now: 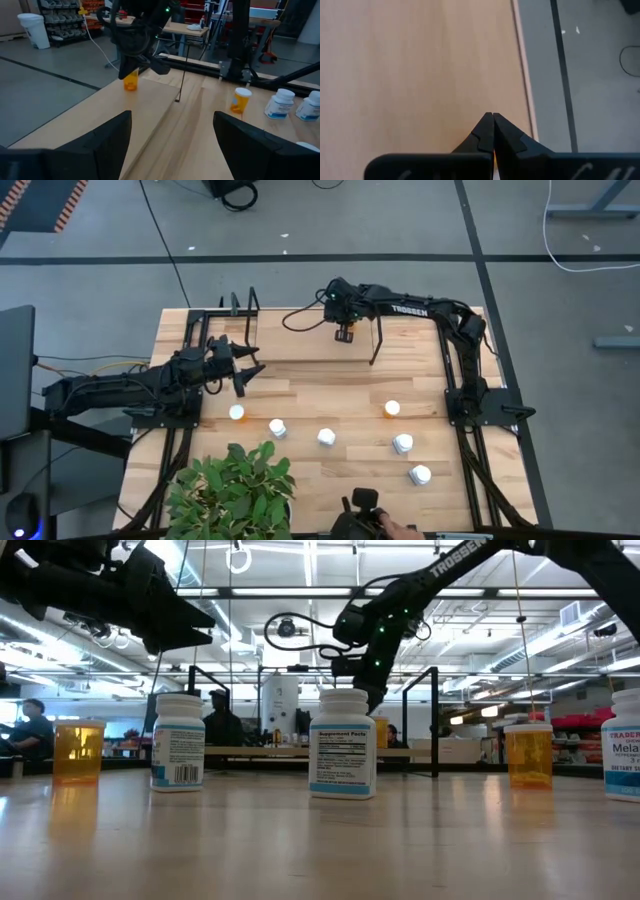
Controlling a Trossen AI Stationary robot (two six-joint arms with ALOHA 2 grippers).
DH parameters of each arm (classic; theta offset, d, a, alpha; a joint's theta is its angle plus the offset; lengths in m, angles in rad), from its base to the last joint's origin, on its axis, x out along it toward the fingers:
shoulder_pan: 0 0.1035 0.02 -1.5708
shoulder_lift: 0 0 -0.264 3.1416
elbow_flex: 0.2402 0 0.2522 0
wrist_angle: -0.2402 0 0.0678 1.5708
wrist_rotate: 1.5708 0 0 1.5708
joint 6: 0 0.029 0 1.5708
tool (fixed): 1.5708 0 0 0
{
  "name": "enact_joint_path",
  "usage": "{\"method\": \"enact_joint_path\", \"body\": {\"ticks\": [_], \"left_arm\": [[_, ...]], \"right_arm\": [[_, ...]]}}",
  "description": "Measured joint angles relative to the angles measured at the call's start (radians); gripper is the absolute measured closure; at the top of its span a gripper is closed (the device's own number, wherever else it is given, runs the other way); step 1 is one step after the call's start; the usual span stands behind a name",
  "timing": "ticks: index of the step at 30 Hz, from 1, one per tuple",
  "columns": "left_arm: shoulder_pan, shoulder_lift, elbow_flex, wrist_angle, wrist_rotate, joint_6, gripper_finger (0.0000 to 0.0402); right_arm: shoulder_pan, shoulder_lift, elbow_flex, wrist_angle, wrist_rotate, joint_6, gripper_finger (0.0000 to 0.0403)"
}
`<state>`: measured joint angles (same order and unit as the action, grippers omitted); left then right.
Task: Pick and place medicine bottles onto shelf by color
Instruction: Put the orange pill bottle on the shelf, then put the white pill bottle on the shelf
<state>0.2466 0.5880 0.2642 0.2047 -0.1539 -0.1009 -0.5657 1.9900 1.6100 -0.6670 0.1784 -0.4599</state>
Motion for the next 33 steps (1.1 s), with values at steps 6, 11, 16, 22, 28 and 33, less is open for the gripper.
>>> {"method": "enact_joint_path", "body": {"ticks": [6, 11, 16, 22, 28, 33], "left_arm": [[0.0, 0.0, 0.0, 0.0, 0.0, 0.0, 0.0115], [0.0, 0.0, 0.0, 0.0, 0.0, 0.001, 0.0115], [0.0, 0.0, 0.0, 0.0, 0.0, 0.002, 0.0115], [0.0, 0.0, 0.0, 0.0, 0.001, 0.001, 0.0115], [0.0, 0.0, 0.0, 0.003, 0.001, 0.002, 0.0115], [-0.001, 0.0, 0.0, 0.003, 0.001, 0.0, 0.0115]], "right_arm": [[-0.042, 0.0, 0.0, 0.001, 0.009, 0.0, 0.0398], [-0.048, 0.0, 0.0, 0.003, 0.008, 0.0, 0.0398], [-0.001, -0.004, 0.0, 0.0, 0.006, 0.004, 0.0398], [0.089, -0.063, 0.0, -0.034, -0.002, 0.048, 0.0398], [0.168, -0.172, 0.0, -0.225, -0.075, 0.233, 0.0398], [0.27, -0.213, 0.0, -0.323, -0.199, 0.339, 0.0398]]}}
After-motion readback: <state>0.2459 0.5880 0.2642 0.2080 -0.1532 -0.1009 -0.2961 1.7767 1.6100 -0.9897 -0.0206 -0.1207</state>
